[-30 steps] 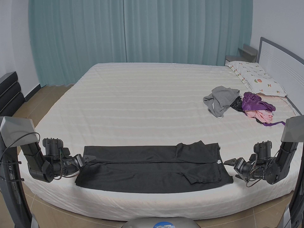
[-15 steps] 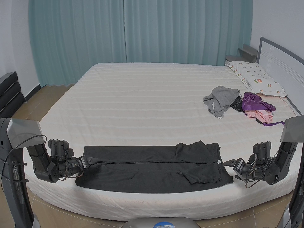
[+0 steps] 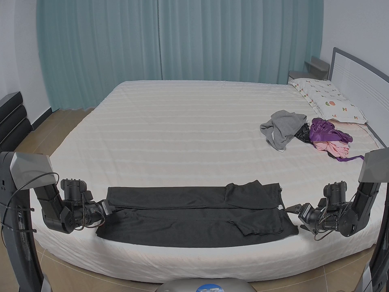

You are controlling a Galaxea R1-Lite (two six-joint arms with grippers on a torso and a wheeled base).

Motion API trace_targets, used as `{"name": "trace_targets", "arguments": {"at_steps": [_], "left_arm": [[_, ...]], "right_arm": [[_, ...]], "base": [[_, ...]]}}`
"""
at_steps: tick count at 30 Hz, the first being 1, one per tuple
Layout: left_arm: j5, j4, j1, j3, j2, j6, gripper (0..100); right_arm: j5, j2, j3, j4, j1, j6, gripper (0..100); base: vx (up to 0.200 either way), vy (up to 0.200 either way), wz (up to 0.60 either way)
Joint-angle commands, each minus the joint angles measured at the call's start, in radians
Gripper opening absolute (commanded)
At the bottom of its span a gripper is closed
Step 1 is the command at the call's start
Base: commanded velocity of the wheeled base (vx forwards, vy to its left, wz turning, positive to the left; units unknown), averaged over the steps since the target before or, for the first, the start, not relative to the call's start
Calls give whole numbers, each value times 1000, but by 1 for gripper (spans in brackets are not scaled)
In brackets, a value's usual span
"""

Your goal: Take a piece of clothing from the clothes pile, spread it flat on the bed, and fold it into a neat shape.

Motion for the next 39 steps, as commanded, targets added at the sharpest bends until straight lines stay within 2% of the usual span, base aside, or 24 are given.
{"name": "trace_targets", "arguments": {"at_steps": [1, 27, 28, 39], "left_arm": [[0, -2, 20, -1, -2, -2, 0], [29, 7, 36, -3, -2, -1, 0], [29, 7, 36, -1, -1, -1, 100], [15, 9, 62, 13, -58, -47, 100]], "right_arm": [[1, 1, 0, 0, 1, 0, 100], [1, 1, 0, 0, 1, 0, 100], [1, 1, 0, 0, -1, 0, 100], [1, 0, -3, 0, -10, 0, 100]], "base": [[0, 0, 0], [0, 0, 0], [0, 0, 0], [0, 0, 0]]}}
